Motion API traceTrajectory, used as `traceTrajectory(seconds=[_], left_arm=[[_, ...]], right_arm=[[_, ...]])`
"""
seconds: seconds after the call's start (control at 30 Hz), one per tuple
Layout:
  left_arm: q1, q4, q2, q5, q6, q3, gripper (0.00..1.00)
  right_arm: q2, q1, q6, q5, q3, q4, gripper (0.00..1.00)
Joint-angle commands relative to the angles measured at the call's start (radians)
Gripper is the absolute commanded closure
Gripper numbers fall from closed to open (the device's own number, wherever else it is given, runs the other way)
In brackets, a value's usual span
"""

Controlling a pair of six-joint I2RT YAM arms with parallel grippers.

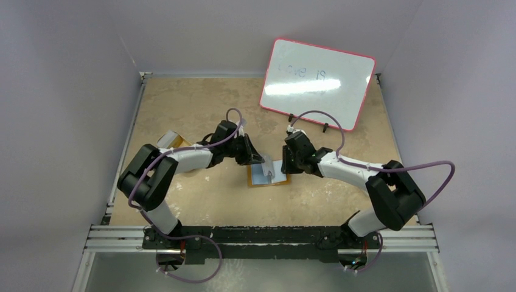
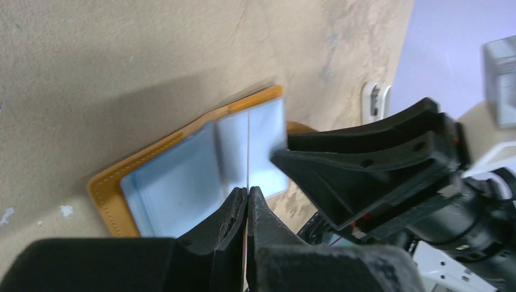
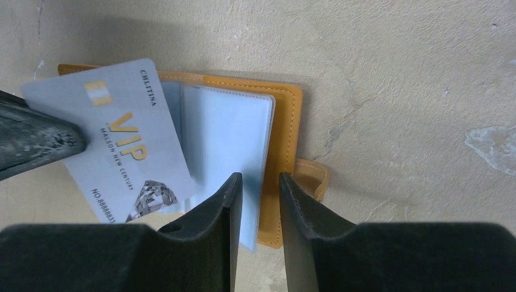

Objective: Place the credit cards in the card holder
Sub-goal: Insert the credit card into the card holder.

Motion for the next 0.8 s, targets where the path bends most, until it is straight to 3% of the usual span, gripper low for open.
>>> traceTrajectory(seconds=[0.0, 0.23, 0.77], left_arm=[[-0.002, -0.021, 0.035, 0.042, 0.091, 0.009, 1.00], [-0.001, -0.195, 0.071, 0.072, 0.246, 0.085, 1.00], [-0.001, -0.120, 0.123, 0.145, 0.225, 0.097, 1.00]], right_arm=[[0.008, -0.005, -0.017, 0.008, -0.014, 0.022, 0.69], [0.013, -0.006, -0.021, 0.005, -0.018, 0.028, 0.71], [0.008, -0.006, -0.018, -0.002, -0.041, 0.041, 0.72]])
